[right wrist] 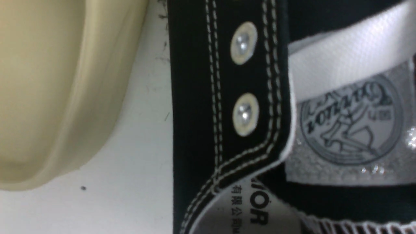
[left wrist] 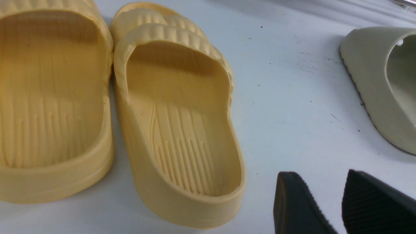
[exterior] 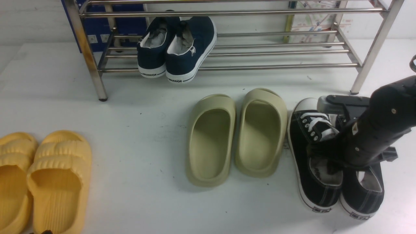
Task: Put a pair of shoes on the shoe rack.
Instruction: Use the right arm to grab the shoe closest to it, then use the right arm to put a shoe into the shoe rack
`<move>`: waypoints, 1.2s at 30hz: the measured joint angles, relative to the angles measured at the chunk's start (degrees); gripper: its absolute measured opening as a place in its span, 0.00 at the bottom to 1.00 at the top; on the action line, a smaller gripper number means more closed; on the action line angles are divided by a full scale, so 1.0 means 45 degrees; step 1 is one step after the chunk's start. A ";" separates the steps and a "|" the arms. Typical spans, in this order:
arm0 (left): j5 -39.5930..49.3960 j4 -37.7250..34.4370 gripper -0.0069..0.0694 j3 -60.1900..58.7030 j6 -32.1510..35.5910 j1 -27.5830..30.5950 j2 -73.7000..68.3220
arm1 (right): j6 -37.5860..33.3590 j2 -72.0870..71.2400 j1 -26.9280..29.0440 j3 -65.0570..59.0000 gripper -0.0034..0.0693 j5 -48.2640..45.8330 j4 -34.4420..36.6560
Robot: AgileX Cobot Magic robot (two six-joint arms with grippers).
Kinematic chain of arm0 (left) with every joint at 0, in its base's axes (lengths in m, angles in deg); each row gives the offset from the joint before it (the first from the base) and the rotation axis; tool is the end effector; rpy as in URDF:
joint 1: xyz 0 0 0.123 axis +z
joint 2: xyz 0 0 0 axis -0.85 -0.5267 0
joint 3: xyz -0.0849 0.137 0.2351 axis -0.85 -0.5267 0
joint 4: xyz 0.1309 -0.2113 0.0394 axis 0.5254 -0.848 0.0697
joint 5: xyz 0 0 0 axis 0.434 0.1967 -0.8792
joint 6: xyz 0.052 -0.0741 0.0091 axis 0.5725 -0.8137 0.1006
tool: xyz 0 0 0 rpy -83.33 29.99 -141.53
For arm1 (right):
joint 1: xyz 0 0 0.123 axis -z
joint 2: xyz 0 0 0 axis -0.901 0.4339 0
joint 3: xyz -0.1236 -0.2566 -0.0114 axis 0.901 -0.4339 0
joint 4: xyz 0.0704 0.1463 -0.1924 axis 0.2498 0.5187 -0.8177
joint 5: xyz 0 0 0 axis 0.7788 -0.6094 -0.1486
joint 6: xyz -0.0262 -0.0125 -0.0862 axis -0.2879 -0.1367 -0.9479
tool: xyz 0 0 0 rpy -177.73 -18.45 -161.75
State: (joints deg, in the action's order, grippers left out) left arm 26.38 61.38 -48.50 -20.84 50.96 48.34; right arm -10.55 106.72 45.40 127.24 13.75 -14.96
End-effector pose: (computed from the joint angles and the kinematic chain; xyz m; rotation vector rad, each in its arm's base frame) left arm 0.0515 -0.0069 0.1682 -0.1932 1.9008 -0.3134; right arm 0.3023 0.1035 0.1896 0.1274 2.8312 0.1702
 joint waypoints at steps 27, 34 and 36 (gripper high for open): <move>0.0000 0.0000 0.40 0.0000 0.0000 0.0000 0.0000 | -0.1076 -0.0303 0.0023 0.4189 0.06 -0.0506 0.0246; 0.0000 0.0000 0.40 0.0000 0.0000 0.0000 0.0000 | -0.1099 0.1870 0.0023 0.6486 0.06 -0.0409 0.0219; 0.0000 0.0000 0.40 0.0000 0.0000 0.0000 0.0000 | -0.1099 0.2429 0.0069 0.7263 0.06 -0.0409 0.0230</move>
State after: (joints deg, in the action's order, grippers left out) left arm 26.38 61.38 -48.50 -20.84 50.96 48.34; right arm -15.50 117.66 45.71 159.92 11.91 -13.93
